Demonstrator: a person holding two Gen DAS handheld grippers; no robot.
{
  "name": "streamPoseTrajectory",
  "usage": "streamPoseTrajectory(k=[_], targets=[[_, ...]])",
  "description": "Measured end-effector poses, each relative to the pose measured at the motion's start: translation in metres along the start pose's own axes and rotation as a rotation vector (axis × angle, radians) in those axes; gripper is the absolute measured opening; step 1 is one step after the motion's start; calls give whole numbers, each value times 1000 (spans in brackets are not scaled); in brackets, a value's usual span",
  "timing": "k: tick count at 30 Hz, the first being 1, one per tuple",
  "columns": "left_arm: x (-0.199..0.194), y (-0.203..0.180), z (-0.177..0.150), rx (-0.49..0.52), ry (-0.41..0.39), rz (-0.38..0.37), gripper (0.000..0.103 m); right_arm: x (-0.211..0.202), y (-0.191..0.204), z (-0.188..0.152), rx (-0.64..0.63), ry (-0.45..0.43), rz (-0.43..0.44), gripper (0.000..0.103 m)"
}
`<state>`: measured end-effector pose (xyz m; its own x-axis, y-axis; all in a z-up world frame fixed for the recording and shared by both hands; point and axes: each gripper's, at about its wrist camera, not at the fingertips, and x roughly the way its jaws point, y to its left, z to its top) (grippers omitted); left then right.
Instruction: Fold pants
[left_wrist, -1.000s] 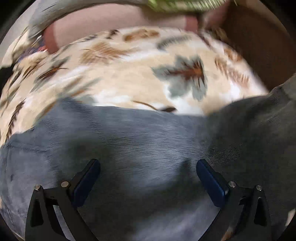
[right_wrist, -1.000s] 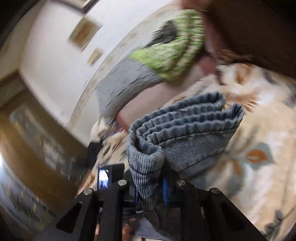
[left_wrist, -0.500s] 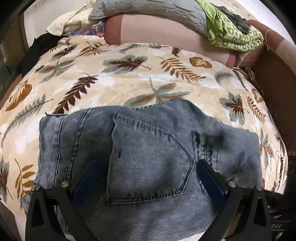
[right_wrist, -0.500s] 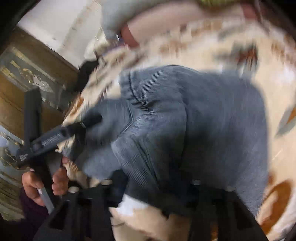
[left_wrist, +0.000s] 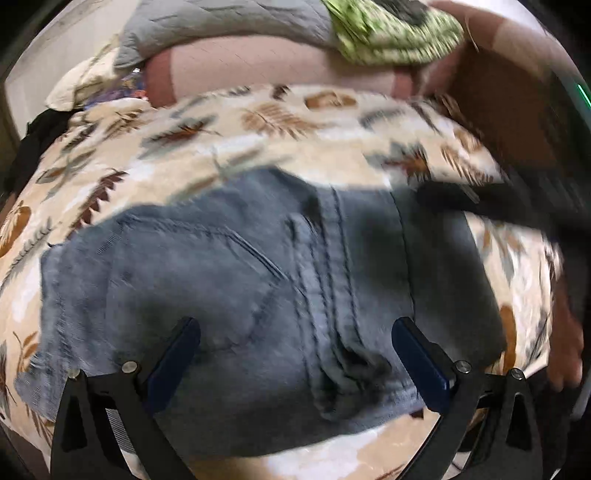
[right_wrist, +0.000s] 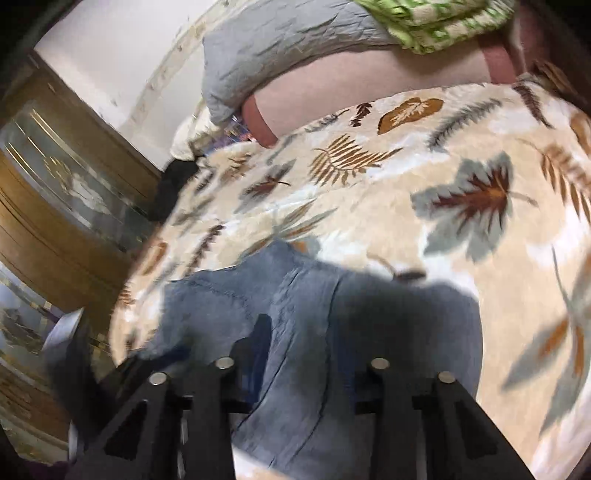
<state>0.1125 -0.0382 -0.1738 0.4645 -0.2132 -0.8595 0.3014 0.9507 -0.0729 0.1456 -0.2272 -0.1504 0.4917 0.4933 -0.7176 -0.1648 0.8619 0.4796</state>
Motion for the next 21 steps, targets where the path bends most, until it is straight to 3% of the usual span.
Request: streamPoseTrajectory(k=[3, 5, 7, 9, 14, 16, 18, 21], targets=[[8, -6, -11, 12, 38, -28, 103, 22, -1, 12, -19, 39, -3, 35], [12, -8, -18, 19, 49, -56, 93, 36, 0, 22, -38, 80, -15, 35], [13, -9, -22, 31, 37, -73, 65, 54, 3, 24, -55, 163, -26, 35], [11, -13, -22, 44, 31, -135, 42, 67, 4, 21, -59, 215, -11, 32], [8, -7, -23, 8, 4, -169, 32, 61, 5, 19, -65, 190, 15, 32], [4, -3, -25, -8, -8, -186, 26, 60, 6, 21, -67, 190, -15, 36], [3, -2, -26, -17, -11, -197, 24, 58, 7, 26, -61, 168, -44, 51], [1, 1, -27, -35, -14, -214, 22, 64, 14, 31, -100, 160, -88, 52]])
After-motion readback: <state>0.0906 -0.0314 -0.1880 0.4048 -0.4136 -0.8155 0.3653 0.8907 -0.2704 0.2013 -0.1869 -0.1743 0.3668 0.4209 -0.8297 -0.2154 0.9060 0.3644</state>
